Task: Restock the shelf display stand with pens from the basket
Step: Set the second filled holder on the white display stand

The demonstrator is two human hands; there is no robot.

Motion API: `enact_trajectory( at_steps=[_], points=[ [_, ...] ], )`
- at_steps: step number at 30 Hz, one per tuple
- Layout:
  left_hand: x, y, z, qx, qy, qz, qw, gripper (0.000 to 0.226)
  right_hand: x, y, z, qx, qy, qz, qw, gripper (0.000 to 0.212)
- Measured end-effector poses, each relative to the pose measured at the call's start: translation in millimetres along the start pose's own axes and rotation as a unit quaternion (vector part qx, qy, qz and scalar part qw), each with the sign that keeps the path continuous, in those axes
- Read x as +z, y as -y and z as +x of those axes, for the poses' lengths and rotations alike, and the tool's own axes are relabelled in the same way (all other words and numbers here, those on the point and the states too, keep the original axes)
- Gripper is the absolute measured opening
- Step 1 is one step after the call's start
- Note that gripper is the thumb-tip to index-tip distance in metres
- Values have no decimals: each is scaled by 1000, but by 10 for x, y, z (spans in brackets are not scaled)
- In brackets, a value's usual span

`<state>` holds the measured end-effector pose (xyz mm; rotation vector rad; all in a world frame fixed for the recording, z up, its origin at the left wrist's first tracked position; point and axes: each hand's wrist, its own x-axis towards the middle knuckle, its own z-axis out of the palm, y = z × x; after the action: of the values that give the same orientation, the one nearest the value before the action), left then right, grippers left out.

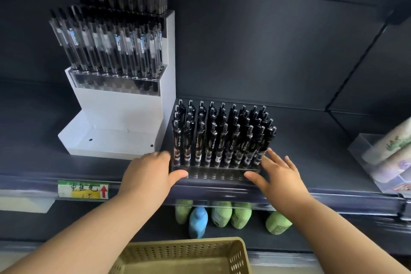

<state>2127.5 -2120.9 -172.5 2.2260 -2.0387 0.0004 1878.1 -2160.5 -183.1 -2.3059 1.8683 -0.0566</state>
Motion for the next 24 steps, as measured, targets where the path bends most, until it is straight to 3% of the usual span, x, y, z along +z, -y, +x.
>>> enact_trajectory(
  at_steps=[6,11,16,22,24],
  points=[
    [98,-44,65,-2,15,-57,998,53,-37,-6,51,-12,27,-26,999,83],
    [86,-71,107,-29,29,45,998,77,-7,12,205,-14,33,-34,999,120],
    [72,-95,115,-31,51,43,997,73,41,-18,252,-13,51,-40,998,121],
    [19,-111,33,-30,27,-84,996,63,25,-48,234,-25,47,-27,998,131],
    [-18,-120,25,-22,25,-93,995,63,-61,-25,187,-19,51,-28,998,123]
  ],
)
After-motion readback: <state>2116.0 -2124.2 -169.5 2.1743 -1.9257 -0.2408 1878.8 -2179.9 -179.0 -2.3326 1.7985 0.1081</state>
